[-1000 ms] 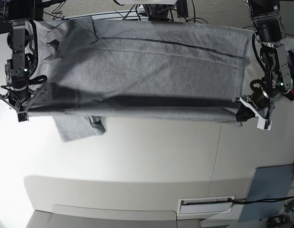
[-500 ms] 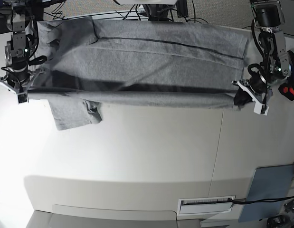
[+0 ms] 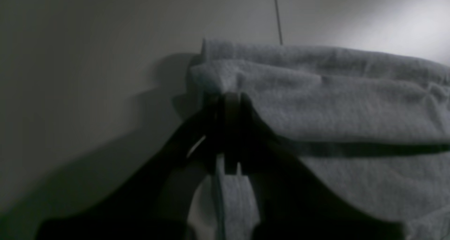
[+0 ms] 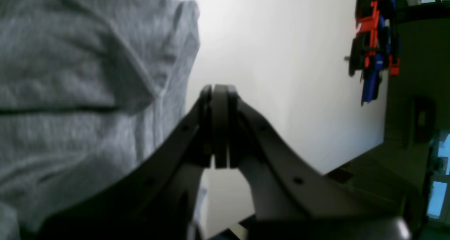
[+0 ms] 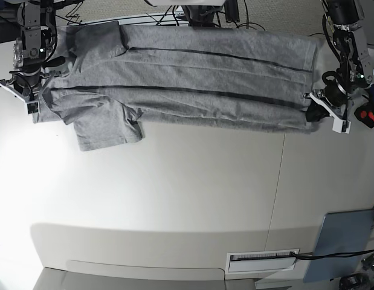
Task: Fold the T-shirt properly
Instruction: 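Lift the hem with both grippers and fold it toward the collar, then release the hem and move the right gripper to the sleeve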
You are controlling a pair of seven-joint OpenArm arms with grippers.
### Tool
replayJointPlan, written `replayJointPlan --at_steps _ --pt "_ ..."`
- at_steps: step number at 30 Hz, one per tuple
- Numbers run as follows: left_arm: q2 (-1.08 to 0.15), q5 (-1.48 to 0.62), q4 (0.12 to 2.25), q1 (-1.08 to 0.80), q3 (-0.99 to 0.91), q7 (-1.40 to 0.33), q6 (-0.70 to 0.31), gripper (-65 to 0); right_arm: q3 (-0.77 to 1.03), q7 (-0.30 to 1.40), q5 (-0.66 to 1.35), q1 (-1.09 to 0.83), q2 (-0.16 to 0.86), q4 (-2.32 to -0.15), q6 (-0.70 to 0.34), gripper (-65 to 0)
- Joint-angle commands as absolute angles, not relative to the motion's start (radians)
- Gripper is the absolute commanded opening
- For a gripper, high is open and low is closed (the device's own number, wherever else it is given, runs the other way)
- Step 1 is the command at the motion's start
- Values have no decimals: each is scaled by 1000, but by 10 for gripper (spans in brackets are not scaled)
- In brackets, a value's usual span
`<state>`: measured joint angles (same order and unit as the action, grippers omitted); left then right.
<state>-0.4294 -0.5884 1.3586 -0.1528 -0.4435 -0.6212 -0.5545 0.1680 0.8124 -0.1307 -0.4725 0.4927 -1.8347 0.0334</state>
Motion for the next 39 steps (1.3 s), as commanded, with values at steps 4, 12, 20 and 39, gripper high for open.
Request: replayJointPlan --at_steps 4,12,20,39 --pt "-449 -601 1376 -155 -449 -605 -559 -650 180 811 -150 -488 507 -1852 46 -650" --pt "-449 -595 1375 -156 -449 -606 -559 -650 180 772 -150 -482 508 -1852 46 -636" --pt "-449 -587 1375 -167 -449 -613 -559 -650 179 733 -52 -379 515 -1852 -42 -490" --pt "-449 -558 1375 -185 -449 -612 -559 -488 126 815 345 103 507 -1474 -272 -490"
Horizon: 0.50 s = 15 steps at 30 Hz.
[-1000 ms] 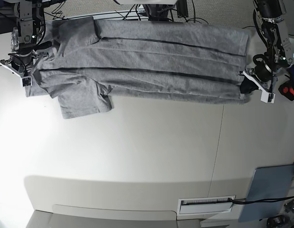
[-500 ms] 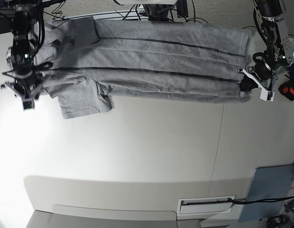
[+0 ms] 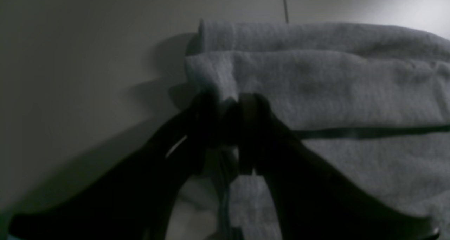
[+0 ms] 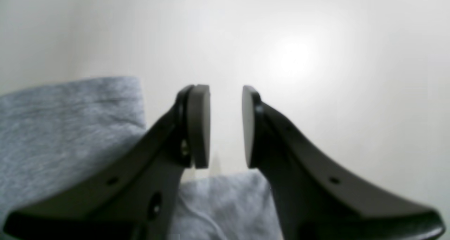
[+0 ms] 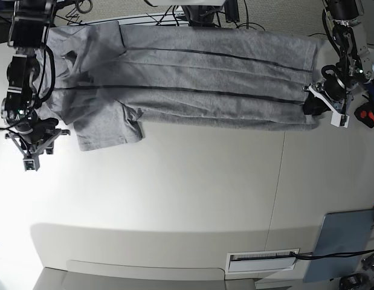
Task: Fold the T-shirt properly
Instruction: 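Release the hem and move the right gripper to the sleeve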
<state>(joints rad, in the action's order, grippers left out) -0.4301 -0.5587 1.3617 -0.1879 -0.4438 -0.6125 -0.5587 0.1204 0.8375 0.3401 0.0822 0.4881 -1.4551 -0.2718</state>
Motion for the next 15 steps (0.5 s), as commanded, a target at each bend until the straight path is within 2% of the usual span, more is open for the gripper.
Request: replayJointPlan --at_steps 1,9,15 --pt "-449 -558 1375 -185 -449 -612 -559 -488 102 816 357 125 507 -1441 -282 -490" --pt "-449 -558 1375 -186 -449 -613 -559 -488 -117 902 397 268 506 -1279 -308 -489" --pt "-449 -558 1375 -185 -449 -612 -559 -488 -137 981 446 282 506 -1250 -276 -490"
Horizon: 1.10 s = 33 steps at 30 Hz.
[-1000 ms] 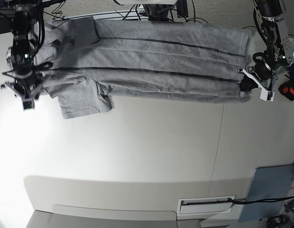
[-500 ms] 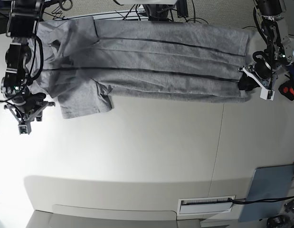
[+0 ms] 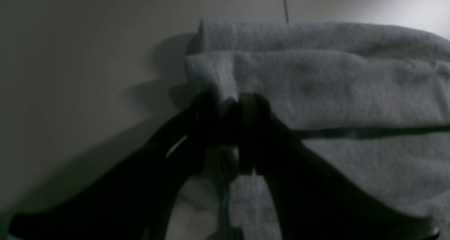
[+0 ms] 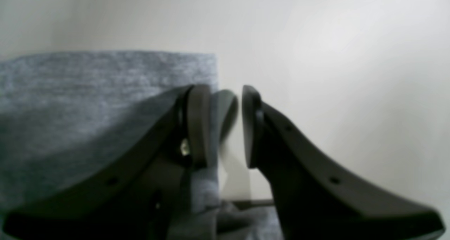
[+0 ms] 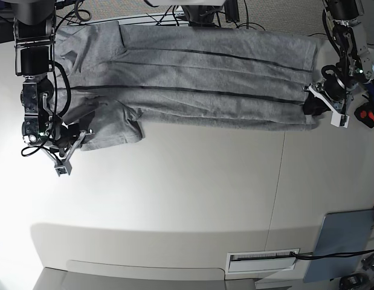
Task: Fold the T-shirt properly
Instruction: 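Release the hem and move the right gripper to the sleeve, then grasp the sleeve end with the right gripper and fold it inward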
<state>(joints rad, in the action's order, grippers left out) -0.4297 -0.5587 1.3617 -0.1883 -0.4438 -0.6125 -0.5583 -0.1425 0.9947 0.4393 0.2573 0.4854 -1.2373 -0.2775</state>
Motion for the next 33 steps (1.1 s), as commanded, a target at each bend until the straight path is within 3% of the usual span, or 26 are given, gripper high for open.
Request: replayJointPlan --at_steps 1,8,13,18,24,33 --pt "-449 -558 1375 -186 -449 -612 -559 -488 -137 987 459 282 506 -1249 -277 -490" --pt "-449 -558 1375 -185 -449 -612 -559 -488 -137 1033 469 276 456 -1248 -276 -503" --pt "-449 -558 1375 -186 -449 -612 -559 -488 -137 1046 424 278 434 -1248 -276 -650" --pt "-449 -558 1375 -186 -449 -612 -559 -488 -136 1048 368 276 435 -1294 -276 -650" --pt "-449 -558 1375 -186 -449 -612 -559 -488 -136 1092 365 238 453 -1498 -276 -650" --pt "-449 -553 1375 -186 -449 -613 -559 -488 -136 1130 253 -21 482 -1904 -253 -650"
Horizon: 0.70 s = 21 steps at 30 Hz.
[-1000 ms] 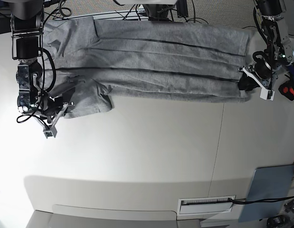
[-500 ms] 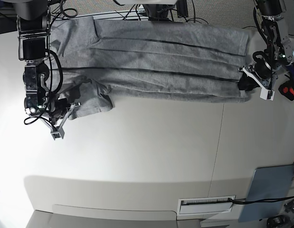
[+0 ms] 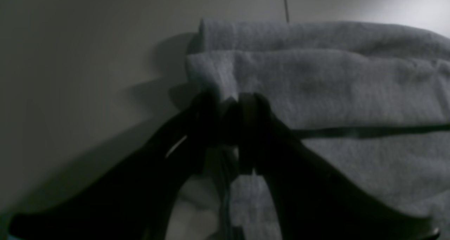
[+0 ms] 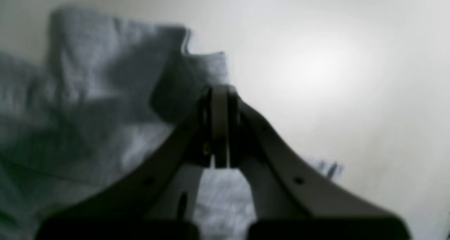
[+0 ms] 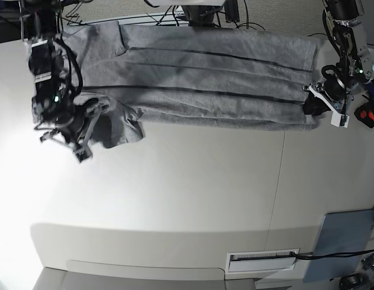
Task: Fold the T-shirt properly
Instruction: 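Grasp the sleeve end with the right gripper and fold it inward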
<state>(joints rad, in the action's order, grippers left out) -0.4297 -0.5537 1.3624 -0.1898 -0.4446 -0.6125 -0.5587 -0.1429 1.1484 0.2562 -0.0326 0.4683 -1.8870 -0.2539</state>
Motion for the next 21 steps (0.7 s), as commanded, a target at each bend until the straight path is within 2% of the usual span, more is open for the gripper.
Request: replayJointPlan --at_steps 1,13,21 --pt "-449 -554 1375 -186 -449 -613 -559 -488 -136 1130 236 -58 482 -1945 -252 -650" --pt "-449 -554 1375 -186 -449 -612 -559 -488 -137 1131 111 -458 482 -2314 -227 -650" --pt "-449 -554 1375 -186 -449 -612 -559 -488 -137 1131 112 -566 482 -2350 -227 -650"
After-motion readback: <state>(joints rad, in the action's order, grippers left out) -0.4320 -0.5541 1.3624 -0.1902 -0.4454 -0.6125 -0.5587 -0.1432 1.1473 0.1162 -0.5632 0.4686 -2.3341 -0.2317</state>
